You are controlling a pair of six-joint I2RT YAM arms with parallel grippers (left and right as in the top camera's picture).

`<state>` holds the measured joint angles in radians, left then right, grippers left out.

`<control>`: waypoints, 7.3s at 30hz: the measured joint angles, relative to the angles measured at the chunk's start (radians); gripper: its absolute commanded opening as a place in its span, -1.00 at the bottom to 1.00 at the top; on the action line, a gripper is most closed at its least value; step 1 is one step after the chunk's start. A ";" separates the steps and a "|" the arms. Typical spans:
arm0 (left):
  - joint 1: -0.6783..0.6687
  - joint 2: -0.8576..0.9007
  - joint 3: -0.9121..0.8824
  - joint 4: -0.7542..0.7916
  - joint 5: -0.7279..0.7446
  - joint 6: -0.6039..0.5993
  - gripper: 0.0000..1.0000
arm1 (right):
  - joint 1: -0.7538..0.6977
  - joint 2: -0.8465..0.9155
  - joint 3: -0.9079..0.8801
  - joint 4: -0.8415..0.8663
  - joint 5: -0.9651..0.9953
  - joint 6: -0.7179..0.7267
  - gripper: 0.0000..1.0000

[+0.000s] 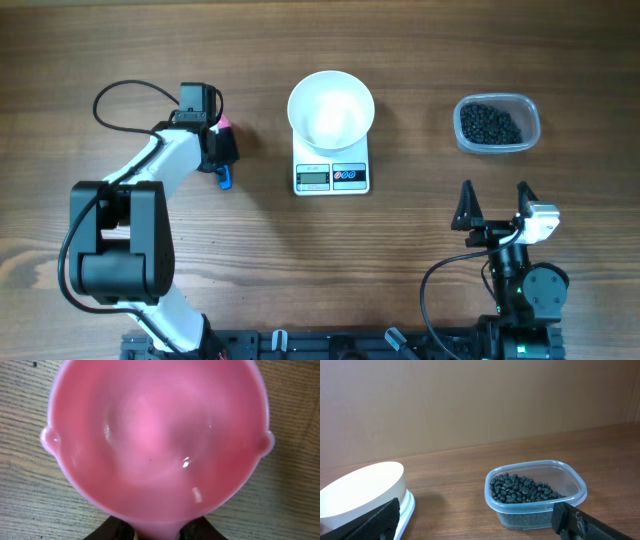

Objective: Scoop item into bowl and weigh 150g on scale
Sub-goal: 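Lift the scoop with the left gripper and bring the right gripper to grasp its handle, then release the scoop from the left gripper and carry it right with the right gripper, then lower the scoop into the black beans tub with the right gripper and scoop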

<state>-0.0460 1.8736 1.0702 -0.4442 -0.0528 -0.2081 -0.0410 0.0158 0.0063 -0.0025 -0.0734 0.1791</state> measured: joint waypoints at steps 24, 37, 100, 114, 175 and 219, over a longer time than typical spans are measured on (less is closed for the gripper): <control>0.027 -0.165 0.021 -0.049 0.138 -0.174 -0.81 | 0.000 0.000 0.000 0.000 0.000 0.000 0.99; 0.275 -0.262 0.034 -0.046 0.927 -0.531 -0.92 | 0.000 0.000 0.000 0.000 0.000 0.000 0.99; 0.052 -0.262 0.036 0.269 1.031 -1.265 -0.92 | 0.813 1.638 1.311 -0.146 0.075 0.479 0.31; 0.032 -0.262 0.036 0.265 1.099 -1.291 -0.92 | 0.811 1.651 1.311 -0.166 0.108 0.479 -0.47; 0.026 -0.262 0.045 0.204 0.781 -0.471 1.00 | -0.171 1.704 1.819 -1.299 -0.005 -0.389 -0.91; 0.026 -0.262 0.043 0.013 0.363 -0.369 1.00 | -0.264 1.999 1.795 -1.211 -0.171 -0.608 -0.91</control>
<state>-0.0196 1.6115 1.1137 -0.4309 0.3103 -0.5766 -0.3046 2.0144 1.8011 -1.2137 -0.2447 -0.4286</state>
